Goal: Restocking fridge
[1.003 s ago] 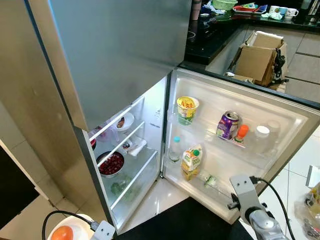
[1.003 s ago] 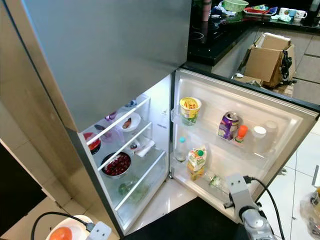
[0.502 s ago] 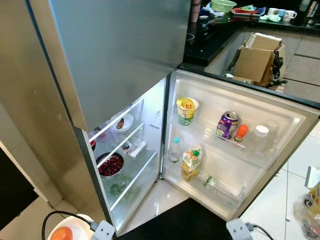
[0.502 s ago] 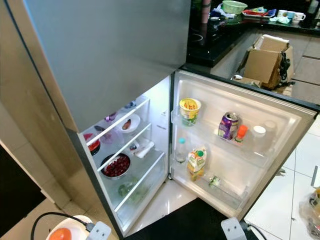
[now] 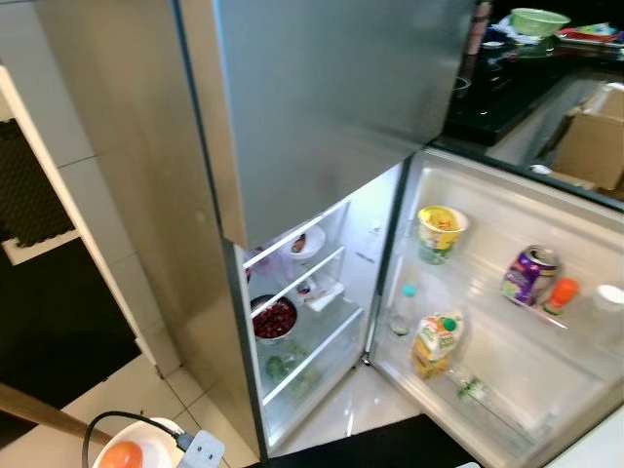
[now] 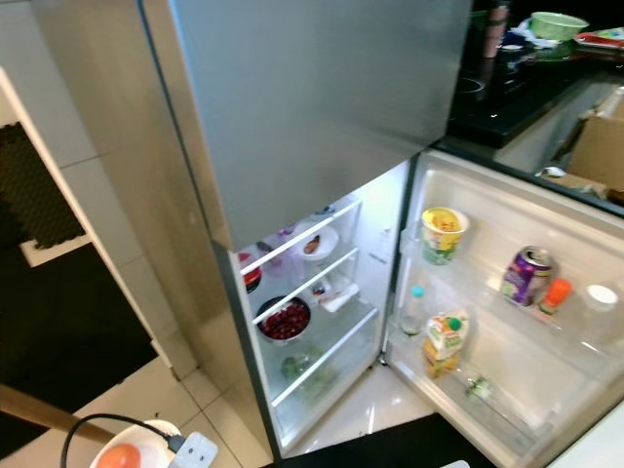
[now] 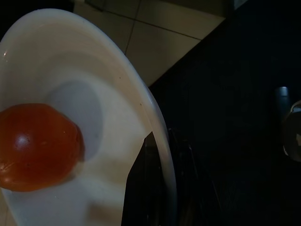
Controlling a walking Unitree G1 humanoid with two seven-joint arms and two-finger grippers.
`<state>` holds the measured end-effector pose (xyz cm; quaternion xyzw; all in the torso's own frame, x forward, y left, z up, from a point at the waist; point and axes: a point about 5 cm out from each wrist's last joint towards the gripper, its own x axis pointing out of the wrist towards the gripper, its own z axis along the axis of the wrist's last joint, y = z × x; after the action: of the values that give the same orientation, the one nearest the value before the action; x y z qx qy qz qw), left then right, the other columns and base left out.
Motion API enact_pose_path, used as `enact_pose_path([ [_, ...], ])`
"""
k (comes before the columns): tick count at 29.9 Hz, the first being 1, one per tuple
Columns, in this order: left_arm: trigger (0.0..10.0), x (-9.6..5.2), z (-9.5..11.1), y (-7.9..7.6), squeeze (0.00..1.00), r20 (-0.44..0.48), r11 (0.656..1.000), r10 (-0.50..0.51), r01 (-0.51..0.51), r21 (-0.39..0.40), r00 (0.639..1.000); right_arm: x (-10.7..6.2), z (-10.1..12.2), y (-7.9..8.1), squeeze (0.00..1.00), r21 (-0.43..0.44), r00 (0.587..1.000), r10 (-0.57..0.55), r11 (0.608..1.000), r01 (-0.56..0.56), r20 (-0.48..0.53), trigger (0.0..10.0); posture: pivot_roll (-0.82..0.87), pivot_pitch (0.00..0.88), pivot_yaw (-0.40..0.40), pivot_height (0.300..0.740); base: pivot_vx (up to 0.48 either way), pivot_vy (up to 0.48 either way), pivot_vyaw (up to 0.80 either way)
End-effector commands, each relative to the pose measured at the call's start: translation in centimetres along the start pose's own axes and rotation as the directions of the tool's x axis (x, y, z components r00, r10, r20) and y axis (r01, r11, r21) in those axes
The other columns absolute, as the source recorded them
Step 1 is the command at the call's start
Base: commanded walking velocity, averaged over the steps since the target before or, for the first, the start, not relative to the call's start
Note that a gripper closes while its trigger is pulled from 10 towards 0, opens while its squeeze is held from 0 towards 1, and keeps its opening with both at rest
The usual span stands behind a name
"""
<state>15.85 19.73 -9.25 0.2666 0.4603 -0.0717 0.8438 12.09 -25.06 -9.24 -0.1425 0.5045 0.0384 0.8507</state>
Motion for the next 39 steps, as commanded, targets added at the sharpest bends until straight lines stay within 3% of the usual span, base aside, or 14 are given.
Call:
enact_pose_path([
  [1,10.0,0.07,0.3,0.32,0.0,0.011,1.0,0.02,-0.02,0.009,1.0,0.1,0.18,0.37,0.0,-0.002,1.0,0.015,1.0,-0.015,0.0,10.0,-0.08,0.0,0.009,0.74,0.0,0.0,0.79],
  [20,10.0,0.08,0.32,0.31,0.0,0.014,1.0,0.009,-0.009,0.002,1.0,0.15,0.35,0.59,0.0,-0.004,1.0,0.019,1.0,-0.019,0.009,10.0,-0.08,0.0,0.01,0.74,0.0,0.0,0.79],
  [39,10.0,0.08,0.33,0.09,0.0,0.008,1.0,-0.019,0.018,0.016,1.0,0.25,0.64,0.47,0.0,-0.03,1.0,0.012,0.999,-0.012,0.003,10.0,-0.08,0.0,0.009,0.74,0.0,-0.368,0.0],
])
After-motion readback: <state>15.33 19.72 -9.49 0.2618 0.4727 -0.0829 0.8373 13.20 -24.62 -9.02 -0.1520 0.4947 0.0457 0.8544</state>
